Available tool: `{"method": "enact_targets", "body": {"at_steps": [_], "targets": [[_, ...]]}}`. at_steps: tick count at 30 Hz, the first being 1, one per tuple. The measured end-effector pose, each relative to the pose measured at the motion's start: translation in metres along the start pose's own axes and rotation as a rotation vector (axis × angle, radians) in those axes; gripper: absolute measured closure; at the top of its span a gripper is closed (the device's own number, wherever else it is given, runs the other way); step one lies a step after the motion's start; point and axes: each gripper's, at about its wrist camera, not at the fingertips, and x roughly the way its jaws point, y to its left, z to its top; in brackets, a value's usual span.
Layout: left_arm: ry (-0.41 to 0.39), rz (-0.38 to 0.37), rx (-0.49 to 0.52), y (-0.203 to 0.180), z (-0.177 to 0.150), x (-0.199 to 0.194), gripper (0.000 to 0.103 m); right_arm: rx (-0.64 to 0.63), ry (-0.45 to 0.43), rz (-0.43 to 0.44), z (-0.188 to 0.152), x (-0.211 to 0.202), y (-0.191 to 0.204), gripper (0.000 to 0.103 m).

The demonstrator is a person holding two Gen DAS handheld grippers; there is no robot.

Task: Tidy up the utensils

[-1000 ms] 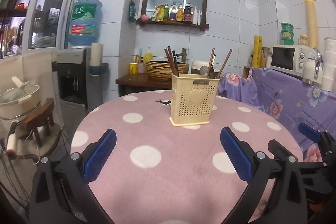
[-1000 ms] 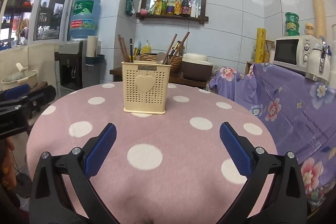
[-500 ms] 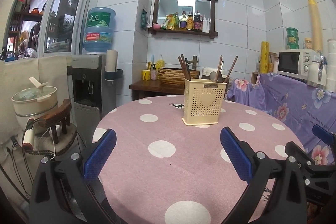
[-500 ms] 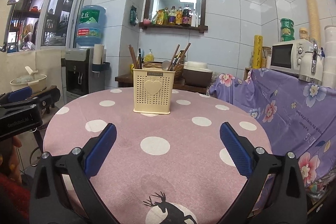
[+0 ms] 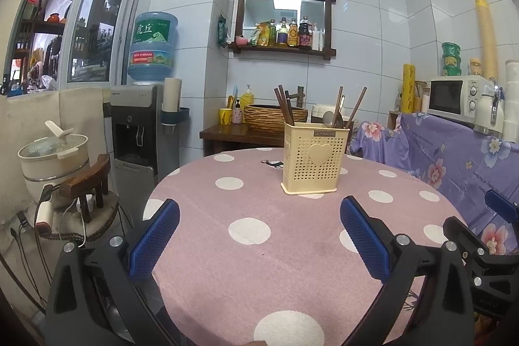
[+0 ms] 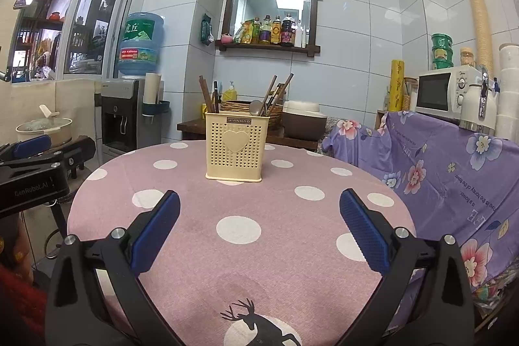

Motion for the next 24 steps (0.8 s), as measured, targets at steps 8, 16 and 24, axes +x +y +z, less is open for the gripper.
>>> {"method": "enact_targets", "body": {"at_steps": [8,16,24], "targets": [[-0.011,0.005,0.007,-0.0004,0.0003,-0.0022,0.005,-0.001,0.002,-0.004,-0.0005,0.0015,0.0005,0.006],[-0.010,0.004,0.012,-0.0007,0.0000,-0.0020,0.005,0.000,0.002,-0.004,-0.0004,0.0016,-0.0001,0.006],[-0.008,0.002,0.014,-0.0011,0.0004,-0.0017,0.005,0.000,0.003,-0.004,-0.0005,0.0018,0.0006,0.006]]}}
